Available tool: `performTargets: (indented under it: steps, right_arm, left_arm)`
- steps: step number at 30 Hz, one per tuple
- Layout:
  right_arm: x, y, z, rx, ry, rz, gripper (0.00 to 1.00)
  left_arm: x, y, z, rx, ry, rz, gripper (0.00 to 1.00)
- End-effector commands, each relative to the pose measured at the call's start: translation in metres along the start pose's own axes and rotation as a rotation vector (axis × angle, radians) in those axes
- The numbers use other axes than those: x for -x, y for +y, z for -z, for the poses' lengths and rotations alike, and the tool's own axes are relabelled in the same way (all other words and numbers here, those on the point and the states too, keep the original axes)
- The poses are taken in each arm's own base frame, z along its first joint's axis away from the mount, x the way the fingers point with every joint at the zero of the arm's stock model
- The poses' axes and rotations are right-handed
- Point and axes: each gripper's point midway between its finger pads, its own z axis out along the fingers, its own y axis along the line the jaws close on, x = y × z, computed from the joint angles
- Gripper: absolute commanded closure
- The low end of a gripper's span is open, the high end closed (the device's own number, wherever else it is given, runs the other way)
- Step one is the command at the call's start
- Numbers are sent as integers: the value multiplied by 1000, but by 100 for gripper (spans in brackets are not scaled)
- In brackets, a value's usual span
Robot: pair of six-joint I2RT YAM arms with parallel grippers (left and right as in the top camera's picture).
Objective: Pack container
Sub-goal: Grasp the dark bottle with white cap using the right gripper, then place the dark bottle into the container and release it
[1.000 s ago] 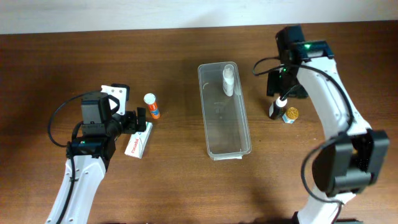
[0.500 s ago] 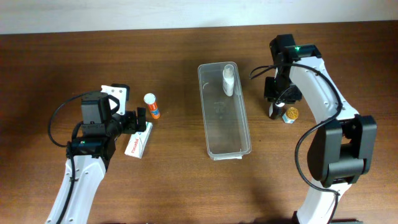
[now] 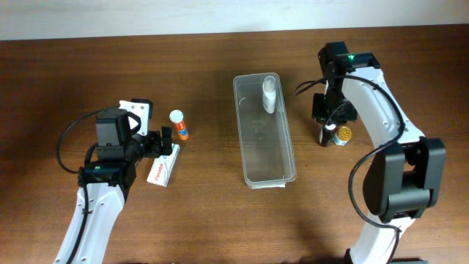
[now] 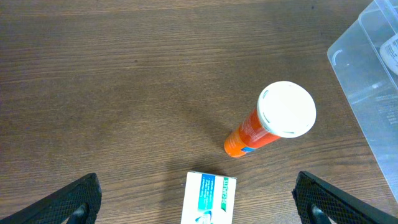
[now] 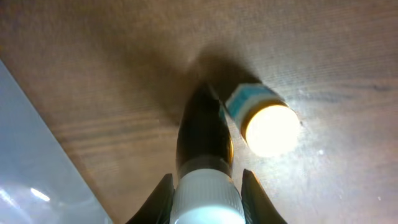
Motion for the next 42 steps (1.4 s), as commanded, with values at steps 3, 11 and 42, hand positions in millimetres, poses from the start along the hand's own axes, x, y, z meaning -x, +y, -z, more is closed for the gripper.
performTargets:
  steps: [3, 11, 42]
  right_arm:
    - [-6, 22, 96, 113, -222, 45, 82]
    - [-36, 80, 166, 230, -428, 209, 82]
    - [53, 208, 48, 250, -510, 323, 71]
  left_arm:
    - [8, 0, 1, -10, -13, 0, 1]
    - [8, 0, 1, -10, -13, 0, 1]
    - [8, 0, 1, -10, -13, 0, 1]
